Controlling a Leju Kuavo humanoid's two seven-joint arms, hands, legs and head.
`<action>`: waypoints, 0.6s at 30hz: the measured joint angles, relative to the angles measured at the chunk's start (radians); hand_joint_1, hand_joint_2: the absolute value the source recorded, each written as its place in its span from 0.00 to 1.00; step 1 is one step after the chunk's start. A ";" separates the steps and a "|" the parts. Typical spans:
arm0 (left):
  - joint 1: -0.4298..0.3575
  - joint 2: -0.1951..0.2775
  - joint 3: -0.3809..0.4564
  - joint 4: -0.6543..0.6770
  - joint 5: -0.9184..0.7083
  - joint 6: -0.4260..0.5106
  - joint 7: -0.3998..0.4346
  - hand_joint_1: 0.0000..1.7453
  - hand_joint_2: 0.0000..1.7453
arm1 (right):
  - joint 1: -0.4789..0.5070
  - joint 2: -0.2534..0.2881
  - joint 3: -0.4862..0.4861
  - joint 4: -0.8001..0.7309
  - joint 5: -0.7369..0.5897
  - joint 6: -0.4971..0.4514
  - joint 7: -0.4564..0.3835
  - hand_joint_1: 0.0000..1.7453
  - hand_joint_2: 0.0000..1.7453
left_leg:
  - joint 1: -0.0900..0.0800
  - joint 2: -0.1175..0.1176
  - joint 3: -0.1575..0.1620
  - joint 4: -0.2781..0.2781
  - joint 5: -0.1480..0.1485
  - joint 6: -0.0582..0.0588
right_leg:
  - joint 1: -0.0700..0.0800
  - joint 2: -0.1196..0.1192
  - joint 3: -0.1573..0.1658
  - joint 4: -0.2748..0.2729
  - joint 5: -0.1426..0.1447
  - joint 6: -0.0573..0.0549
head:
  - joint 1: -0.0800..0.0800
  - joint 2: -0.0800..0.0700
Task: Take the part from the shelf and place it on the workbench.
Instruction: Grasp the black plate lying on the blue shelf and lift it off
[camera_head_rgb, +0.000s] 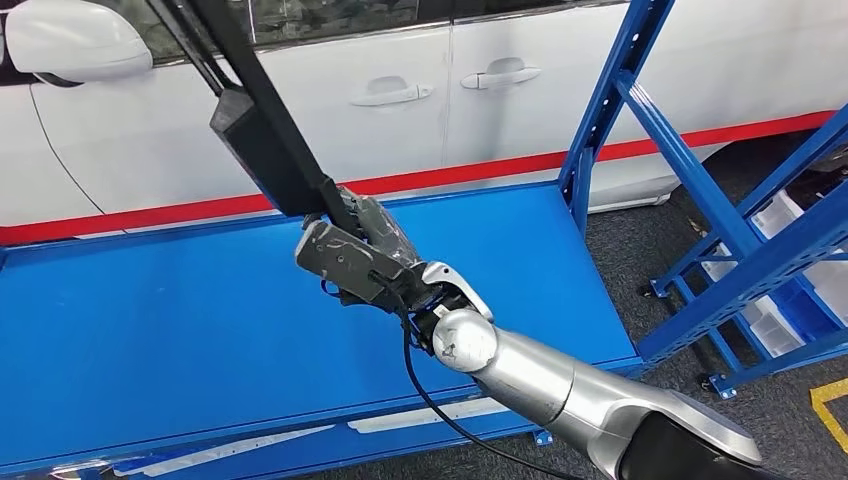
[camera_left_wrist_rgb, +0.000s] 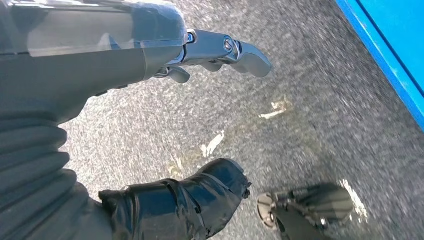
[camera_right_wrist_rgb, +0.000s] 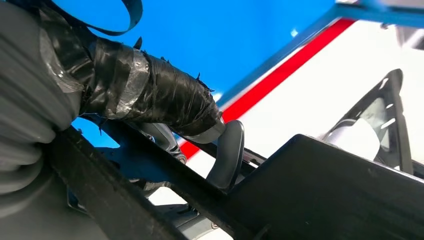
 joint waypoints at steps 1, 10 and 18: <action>0.000 0.000 0.000 0.000 0.000 0.002 0.001 0.00 1.00 | 0.003 -0.001 -0.003 -0.003 -0.030 0.001 -0.003 1.00 1.00 | 0.000 0.000 -0.004 0.003 0.001 0.000 | -0.002 0.000 -0.005 0.025 -0.004 0.002 | 0.000 0.000; 0.000 -0.004 -0.003 0.000 -0.008 0.012 0.009 0.00 1.00 | 0.001 -0.018 -0.007 -0.033 -0.161 0.007 -0.043 1.00 1.00 | -0.001 -0.004 -0.039 0.026 0.014 -0.040 | -0.001 0.001 0.126 -0.235 0.115 -0.028 | -0.001 0.000; 0.001 -0.006 -0.005 0.000 -0.008 0.012 0.014 0.00 1.00 | 0.002 -0.044 -0.014 -0.053 -0.215 0.001 -0.066 1.00 1.00 | 0.000 -0.003 -0.063 0.240 -0.147 -0.047 | 0.002 -0.003 0.066 -0.237 0.165 -0.048 | -0.009 0.000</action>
